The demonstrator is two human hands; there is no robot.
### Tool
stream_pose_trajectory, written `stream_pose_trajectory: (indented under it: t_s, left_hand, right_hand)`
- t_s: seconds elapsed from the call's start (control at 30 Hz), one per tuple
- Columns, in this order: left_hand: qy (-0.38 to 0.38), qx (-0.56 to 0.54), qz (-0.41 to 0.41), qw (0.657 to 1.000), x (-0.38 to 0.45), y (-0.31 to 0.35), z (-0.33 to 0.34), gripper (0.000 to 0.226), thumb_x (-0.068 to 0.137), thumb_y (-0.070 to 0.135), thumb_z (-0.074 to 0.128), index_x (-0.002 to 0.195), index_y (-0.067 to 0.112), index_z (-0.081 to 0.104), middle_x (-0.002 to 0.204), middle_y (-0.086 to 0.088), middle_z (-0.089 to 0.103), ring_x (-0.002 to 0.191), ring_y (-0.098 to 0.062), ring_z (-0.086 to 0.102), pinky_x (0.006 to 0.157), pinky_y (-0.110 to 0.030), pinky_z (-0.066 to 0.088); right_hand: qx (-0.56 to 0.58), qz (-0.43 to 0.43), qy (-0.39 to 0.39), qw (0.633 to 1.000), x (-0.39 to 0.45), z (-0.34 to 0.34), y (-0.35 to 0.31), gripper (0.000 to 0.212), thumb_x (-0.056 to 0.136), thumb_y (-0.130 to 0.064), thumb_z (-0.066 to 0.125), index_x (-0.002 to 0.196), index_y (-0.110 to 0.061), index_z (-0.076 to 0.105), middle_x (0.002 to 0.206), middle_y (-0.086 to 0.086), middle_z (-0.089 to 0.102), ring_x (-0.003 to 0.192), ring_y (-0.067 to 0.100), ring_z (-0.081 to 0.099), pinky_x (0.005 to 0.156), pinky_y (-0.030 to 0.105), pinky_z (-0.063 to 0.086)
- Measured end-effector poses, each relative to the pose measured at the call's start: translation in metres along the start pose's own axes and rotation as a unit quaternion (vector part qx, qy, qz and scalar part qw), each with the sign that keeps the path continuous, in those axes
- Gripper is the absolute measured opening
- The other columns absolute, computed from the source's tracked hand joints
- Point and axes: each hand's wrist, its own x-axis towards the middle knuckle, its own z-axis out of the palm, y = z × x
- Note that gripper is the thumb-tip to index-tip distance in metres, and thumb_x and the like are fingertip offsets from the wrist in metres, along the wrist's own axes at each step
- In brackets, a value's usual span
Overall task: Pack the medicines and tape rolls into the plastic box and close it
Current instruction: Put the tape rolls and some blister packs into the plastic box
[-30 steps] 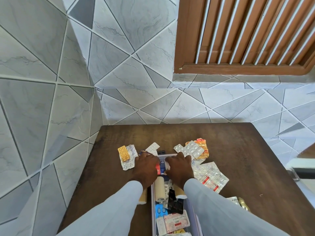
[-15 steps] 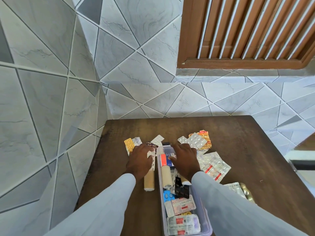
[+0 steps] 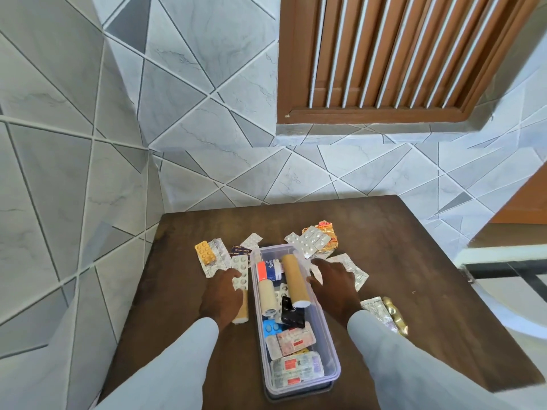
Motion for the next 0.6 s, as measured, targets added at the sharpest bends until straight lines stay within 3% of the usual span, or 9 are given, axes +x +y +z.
stream_pose_trajectory:
  t_s: [0.13, 0.33, 0.47, 0.6]
  left_hand:
    - [-0.040, -0.018, -0.045, 0.998, -0.009, -0.007, 0.014, 0.045, 0.086, 0.023, 0.067, 0.129, 0.032, 0.052, 0.143, 0.003, 0.046, 0.127, -0.023, 0.048, 0.102, -0.032, 0.045]
    - [-0.051, 0.002, -0.101, 0.994, -0.012, -0.006, 0.025, 0.059, 0.085, 0.026, 0.068, 0.139, 0.027, 0.043, 0.146, -0.004, 0.041, 0.130, -0.029, 0.045, 0.106, -0.040, 0.043]
    - [-0.064, -0.031, -0.125, 0.990, -0.011, -0.003, 0.028, 0.061, 0.087, 0.024, 0.066, 0.142, 0.024, 0.040, 0.145, -0.006, 0.043, 0.129, -0.031, 0.047, 0.104, -0.041, 0.045]
    - [-0.036, -0.079, -0.167, 0.982, -0.015, 0.001, 0.018, 0.061, 0.086, 0.020, 0.067, 0.140, 0.027, 0.038, 0.139, -0.007, 0.048, 0.121, -0.032, 0.052, 0.095, -0.039, 0.050]
  right_hand:
    - [-0.006, -0.023, -0.041, 0.999, -0.006, 0.006, 0.014, 0.039, 0.098, -0.033, 0.046, 0.138, -0.029, 0.046, 0.141, 0.000, 0.053, 0.133, 0.024, 0.042, 0.110, 0.044, 0.028]
    - [-0.019, -0.119, -0.041, 0.992, -0.009, 0.020, 0.011, 0.039, 0.099, -0.023, 0.047, 0.137, -0.026, 0.048, 0.143, -0.001, 0.051, 0.135, 0.023, 0.040, 0.111, 0.040, 0.028]
    - [-0.034, -0.165, -0.051, 0.984, -0.007, 0.026, 0.007, 0.035, 0.097, -0.025, 0.049, 0.132, -0.022, 0.052, 0.139, -0.002, 0.054, 0.132, 0.023, 0.041, 0.108, 0.038, 0.030]
    - [-0.021, -0.152, -0.052, 0.987, -0.004, 0.027, 0.007, 0.037, 0.097, -0.028, 0.050, 0.133, -0.023, 0.052, 0.139, -0.002, 0.054, 0.132, 0.022, 0.040, 0.108, 0.037, 0.030]
